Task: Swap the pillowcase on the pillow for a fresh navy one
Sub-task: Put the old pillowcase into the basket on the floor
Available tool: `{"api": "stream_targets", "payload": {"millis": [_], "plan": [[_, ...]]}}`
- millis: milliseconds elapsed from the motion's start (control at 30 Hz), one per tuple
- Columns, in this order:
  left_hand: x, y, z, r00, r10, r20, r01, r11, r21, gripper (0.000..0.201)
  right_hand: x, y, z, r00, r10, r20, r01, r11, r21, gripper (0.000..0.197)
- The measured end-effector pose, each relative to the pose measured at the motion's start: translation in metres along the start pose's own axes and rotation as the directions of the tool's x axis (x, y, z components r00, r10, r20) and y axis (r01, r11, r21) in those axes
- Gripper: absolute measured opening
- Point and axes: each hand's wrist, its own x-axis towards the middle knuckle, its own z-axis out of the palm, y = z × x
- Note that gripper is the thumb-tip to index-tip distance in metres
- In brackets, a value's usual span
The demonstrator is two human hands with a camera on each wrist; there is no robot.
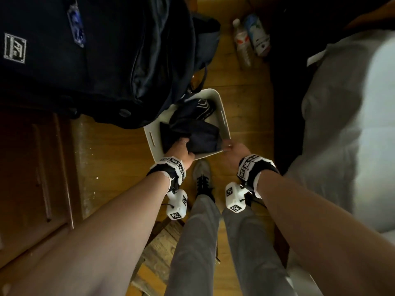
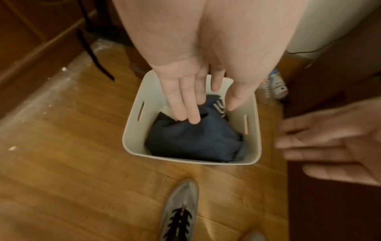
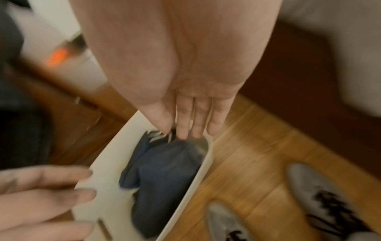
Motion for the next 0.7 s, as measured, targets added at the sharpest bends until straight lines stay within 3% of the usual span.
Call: {"api": "stream_targets", "payload": {"millis": [167, 367, 467, 567, 633, 700], "plan": [[-0.051, 0.057, -0.009, 0.991, 0.116, 0.063, -0.125, 0.979, 0.162, 0.047, -0.067, 0.016, -0.057, 0.990, 0.101, -0.098, -0.088, 0.988, 0.125, 0.034], [-0.180, 0.189, -0.019, 0.930, 0.341, 0.139, -0.368, 0.860, 0.353, 0.045, -0.205, 0.052, -0.163, 0.928, 0.137, -0.345, -0.010, 0.938, 0.347, 0.036], [-0.252, 0.259, 0.001, 0.857, 0.487, 0.170, -0.506, 0.726, 0.466, 0.049, -0.276, 0.100, -0.209, 0.887, 0.189, -0.421, 0.020, 0.896, 0.444, 0.042], [-0.317, 0.316, 0.045, 0.735, 0.644, 0.212, -0.633, 0.540, 0.554, 0.061, -0.348, 0.171, -0.233, 0.794, 0.196, -0.576, 0.032, 0.932, 0.362, 0.061], [-0.354, 0.342, 0.086, 0.648, 0.706, 0.285, -0.700, 0.406, 0.587, 0.071, -0.393, 0.227, -0.231, 0.733, 0.254, -0.631, -0.063, 0.949, 0.310, 0.072], [-0.383, 0.356, 0.140, 0.593, 0.707, 0.385, -0.741, 0.294, 0.603, 0.081, -0.429, 0.289, -0.212, 0.710, 0.389, -0.587, -0.194, 0.910, 0.367, 0.080]]}}
